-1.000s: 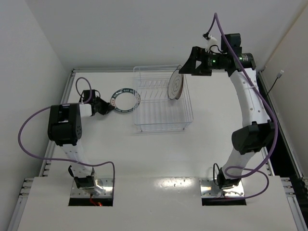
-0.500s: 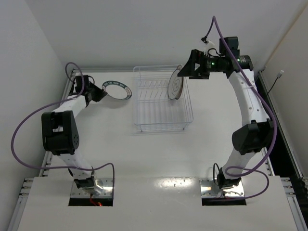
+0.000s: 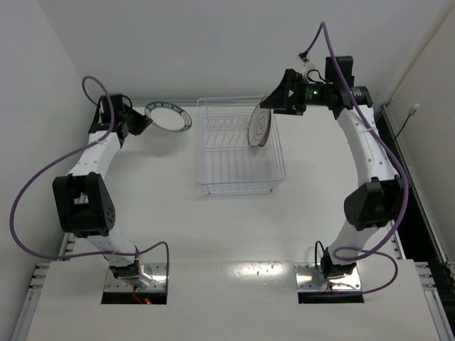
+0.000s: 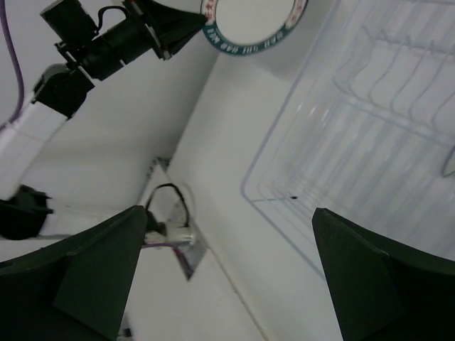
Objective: Load the plates into the dish rack
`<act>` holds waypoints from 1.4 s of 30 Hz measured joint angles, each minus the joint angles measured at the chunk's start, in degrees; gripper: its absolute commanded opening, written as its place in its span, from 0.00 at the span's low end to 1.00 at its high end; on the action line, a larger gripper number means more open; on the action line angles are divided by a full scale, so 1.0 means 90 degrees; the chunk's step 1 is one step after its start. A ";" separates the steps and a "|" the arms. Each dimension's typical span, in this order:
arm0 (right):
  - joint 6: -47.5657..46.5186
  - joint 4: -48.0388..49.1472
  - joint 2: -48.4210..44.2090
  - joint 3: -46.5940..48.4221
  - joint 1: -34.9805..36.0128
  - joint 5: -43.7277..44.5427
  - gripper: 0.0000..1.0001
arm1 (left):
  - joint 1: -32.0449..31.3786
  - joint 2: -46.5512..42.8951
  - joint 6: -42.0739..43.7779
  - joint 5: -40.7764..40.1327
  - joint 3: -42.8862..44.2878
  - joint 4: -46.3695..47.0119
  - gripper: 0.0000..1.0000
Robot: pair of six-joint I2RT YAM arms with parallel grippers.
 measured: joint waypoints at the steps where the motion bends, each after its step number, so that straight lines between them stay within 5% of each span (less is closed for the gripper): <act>1: 0.0296 0.0389 -0.0090 -0.0287 -0.0032 -0.0163 1.00 | 0.0000 -0.0005 0.0005 -0.0002 0.0279 -0.0061 0.00; 8: 0.3538 0.4600 -0.0357 -0.2336 -0.0338 -0.0767 0.87 | -0.0015 -0.0702 -0.0078 0.0209 0.0996 0.0153 0.00; 16: 0.4845 0.6443 -0.0338 -0.2912 -0.0022 -0.0957 0.85 | -0.0971 -0.1137 -0.0359 0.0874 0.0170 0.1013 0.00; 20: 0.4884 0.6594 -0.0233 -0.2912 0.0231 -0.0971 0.83 | -0.1644 -0.1088 -0.0471 0.1134 -0.0070 0.0976 0.00; 24: 0.4306 0.5644 -0.0005 -0.2773 0.0308 -0.0760 0.82 | -0.2013 -0.1049 -0.0505 0.1263 -0.0058 0.1093 0.00; 30: 0.3232 0.3869 0.0121 -0.2555 0.0153 -0.0177 0.82 | -0.2127 -0.0981 -0.0495 0.1260 0.0066 0.1180 0.00; 38: 0.3043 0.3789 0.0121 -0.2645 0.0061 -0.0039 0.82 | -0.2142 -0.0974 -0.0503 0.1282 0.0221 0.1253 0.00; 40: 0.3281 0.4199 0.0153 -0.2800 0.0104 -0.0146 0.75 | -0.2183 -0.0950 -0.0525 0.1311 0.0243 0.1297 0.00; 42: 0.3636 0.4762 0.0250 -0.2960 0.0148 -0.0287 0.56 | -0.2261 -0.0877 -0.0578 0.1362 0.0270 0.1379 0.00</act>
